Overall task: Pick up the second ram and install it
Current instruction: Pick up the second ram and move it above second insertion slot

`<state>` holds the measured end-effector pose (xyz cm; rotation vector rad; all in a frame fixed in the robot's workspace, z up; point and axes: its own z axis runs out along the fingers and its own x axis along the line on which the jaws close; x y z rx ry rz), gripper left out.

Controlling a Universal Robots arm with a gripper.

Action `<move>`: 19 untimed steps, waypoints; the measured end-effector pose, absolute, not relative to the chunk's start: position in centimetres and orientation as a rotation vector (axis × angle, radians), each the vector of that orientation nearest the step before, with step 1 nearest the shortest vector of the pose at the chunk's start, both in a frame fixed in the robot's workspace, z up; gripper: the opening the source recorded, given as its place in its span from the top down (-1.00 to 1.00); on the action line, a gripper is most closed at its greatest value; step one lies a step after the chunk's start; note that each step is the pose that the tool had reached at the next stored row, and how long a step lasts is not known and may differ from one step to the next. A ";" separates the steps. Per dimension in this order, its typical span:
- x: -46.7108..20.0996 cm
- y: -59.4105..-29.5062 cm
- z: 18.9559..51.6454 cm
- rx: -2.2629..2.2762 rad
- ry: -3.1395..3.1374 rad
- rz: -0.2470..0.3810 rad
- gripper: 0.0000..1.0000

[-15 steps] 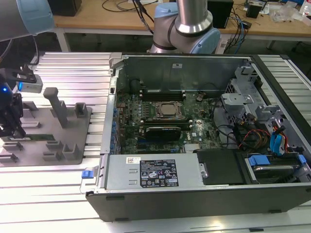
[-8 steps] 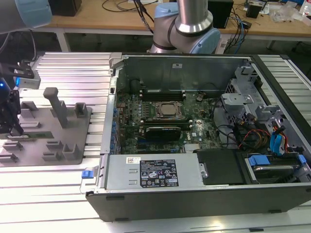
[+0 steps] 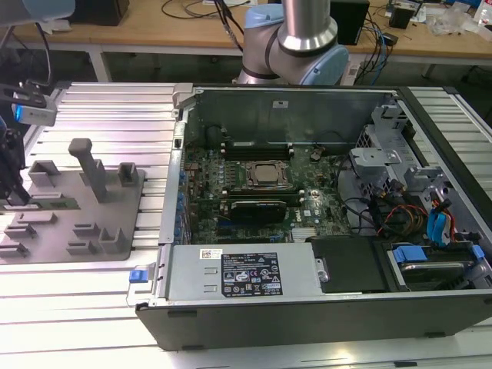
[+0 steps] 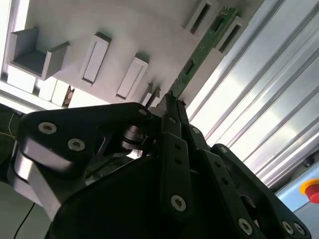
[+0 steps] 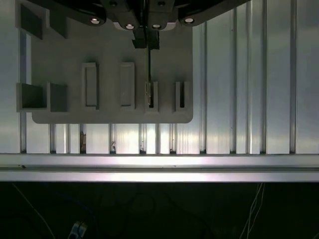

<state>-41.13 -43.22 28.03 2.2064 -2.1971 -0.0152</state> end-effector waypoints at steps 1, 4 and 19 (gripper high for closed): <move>-41.1 -43.2 28.2 2.206 -2.197 -0.015 0.81; -41.1 -43.2 28.8 2.206 -2.197 -0.015 0.81; -41.1 -42.8 33.3 2.206 -2.197 -0.015 0.81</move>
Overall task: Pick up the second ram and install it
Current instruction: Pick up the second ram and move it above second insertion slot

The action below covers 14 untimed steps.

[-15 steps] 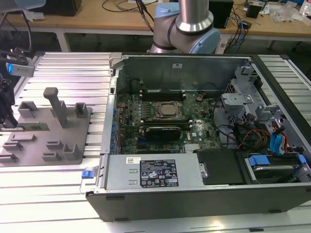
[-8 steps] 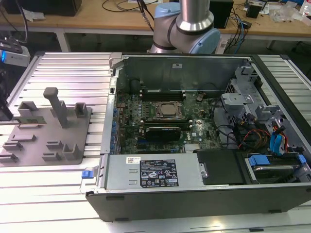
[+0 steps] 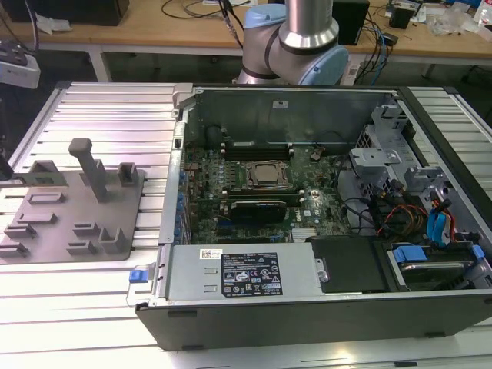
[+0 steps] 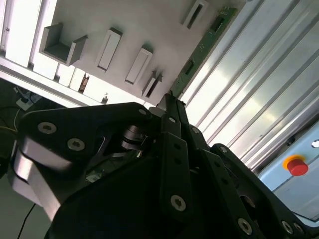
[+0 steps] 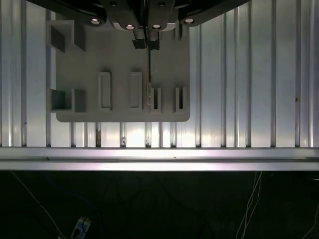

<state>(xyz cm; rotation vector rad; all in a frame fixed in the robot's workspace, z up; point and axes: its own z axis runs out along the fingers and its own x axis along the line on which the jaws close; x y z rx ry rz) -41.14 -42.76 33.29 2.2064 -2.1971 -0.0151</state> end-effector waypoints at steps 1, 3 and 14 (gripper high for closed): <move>-41.1 -42.7 33.5 2.206 -2.197 -0.015 0.81; -41.1 -42.7 34.2 2.206 -2.197 -0.015 0.81; -41.1 -42.3 36.7 2.206 -2.197 -0.015 0.81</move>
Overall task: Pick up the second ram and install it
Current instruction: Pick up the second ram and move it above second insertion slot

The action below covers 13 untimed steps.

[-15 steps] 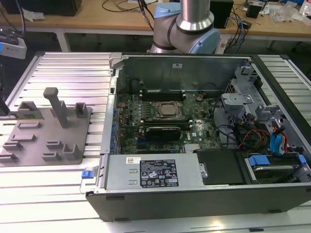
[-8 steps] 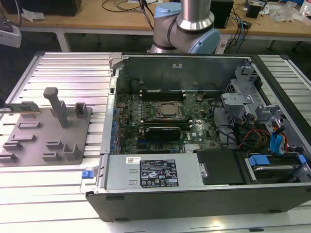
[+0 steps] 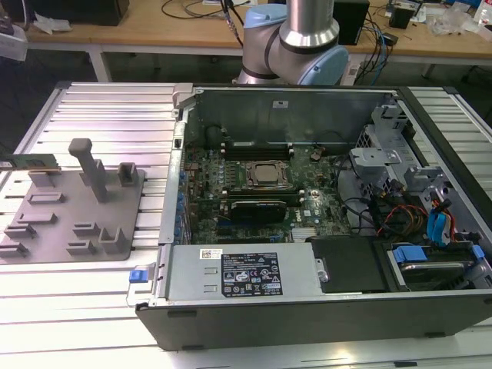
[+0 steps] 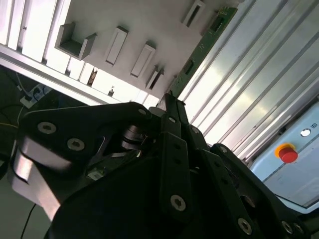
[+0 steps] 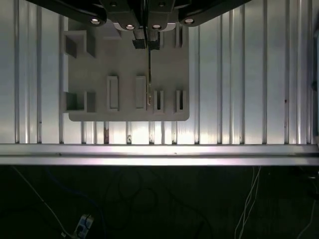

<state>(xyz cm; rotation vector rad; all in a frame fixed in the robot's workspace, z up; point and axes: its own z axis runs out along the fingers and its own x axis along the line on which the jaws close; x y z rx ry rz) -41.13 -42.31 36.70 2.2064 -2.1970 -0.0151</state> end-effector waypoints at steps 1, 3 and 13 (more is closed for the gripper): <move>-41.1 -42.3 37.0 2.206 -2.197 -0.015 0.81; -41.1 -42.3 37.6 2.206 -2.197 -0.015 0.81; -41.1 -42.1 40.3 2.206 -2.197 -0.015 0.81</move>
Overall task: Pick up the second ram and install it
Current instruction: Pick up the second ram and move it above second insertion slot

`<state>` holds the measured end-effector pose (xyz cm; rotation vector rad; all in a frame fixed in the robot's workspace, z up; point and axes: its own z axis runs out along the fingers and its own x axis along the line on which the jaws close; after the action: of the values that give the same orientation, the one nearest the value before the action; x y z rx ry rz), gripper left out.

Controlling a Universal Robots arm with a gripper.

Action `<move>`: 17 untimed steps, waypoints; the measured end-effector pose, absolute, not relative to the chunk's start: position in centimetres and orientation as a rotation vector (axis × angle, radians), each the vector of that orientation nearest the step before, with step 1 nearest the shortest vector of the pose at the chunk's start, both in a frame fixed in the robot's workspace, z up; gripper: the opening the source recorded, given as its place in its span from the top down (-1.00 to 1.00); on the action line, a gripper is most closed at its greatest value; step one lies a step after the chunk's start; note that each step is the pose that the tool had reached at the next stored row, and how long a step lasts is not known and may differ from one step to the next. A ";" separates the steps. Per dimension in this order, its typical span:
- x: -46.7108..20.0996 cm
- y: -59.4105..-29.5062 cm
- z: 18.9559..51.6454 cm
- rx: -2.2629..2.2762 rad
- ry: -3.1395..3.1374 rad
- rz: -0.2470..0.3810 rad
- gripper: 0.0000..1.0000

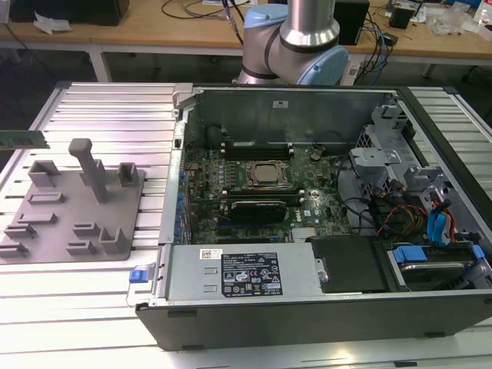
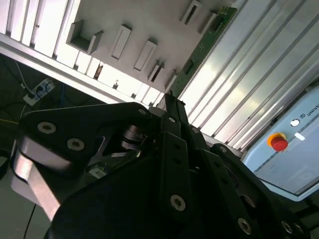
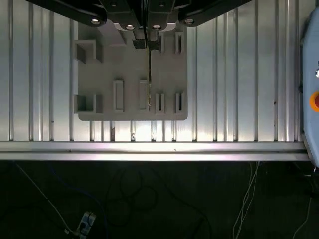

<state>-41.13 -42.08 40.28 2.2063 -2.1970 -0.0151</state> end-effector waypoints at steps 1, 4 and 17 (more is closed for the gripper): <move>-41.1 -42.1 40.4 2.206 -2.197 -0.015 0.81; -41.1 -42.0 41.1 2.206 -2.197 -0.015 0.81; -39.2 -42.0 41.4 2.207 -2.197 -0.015 0.81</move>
<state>-39.22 -41.97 41.40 2.2065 -2.1970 -0.0151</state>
